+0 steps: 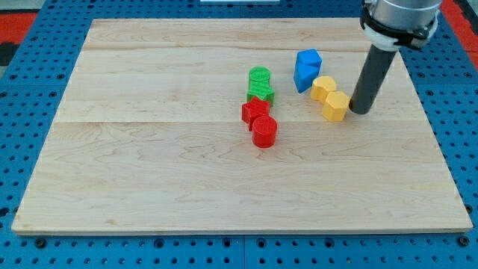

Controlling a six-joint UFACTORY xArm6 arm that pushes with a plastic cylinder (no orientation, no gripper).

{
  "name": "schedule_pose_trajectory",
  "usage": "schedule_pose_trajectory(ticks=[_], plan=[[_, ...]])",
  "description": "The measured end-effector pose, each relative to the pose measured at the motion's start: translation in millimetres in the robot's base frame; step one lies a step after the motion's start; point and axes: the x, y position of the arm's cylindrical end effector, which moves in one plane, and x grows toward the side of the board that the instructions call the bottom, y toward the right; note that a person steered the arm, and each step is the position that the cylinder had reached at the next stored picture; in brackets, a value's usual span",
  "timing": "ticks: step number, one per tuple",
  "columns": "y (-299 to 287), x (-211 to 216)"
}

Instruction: Slide the blue cube left a bit

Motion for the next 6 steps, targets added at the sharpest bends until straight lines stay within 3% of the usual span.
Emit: schedule_pose_trajectory(ticks=[3, 6], plan=[[-62.3, -18.1], [-17.4, -78.0]])
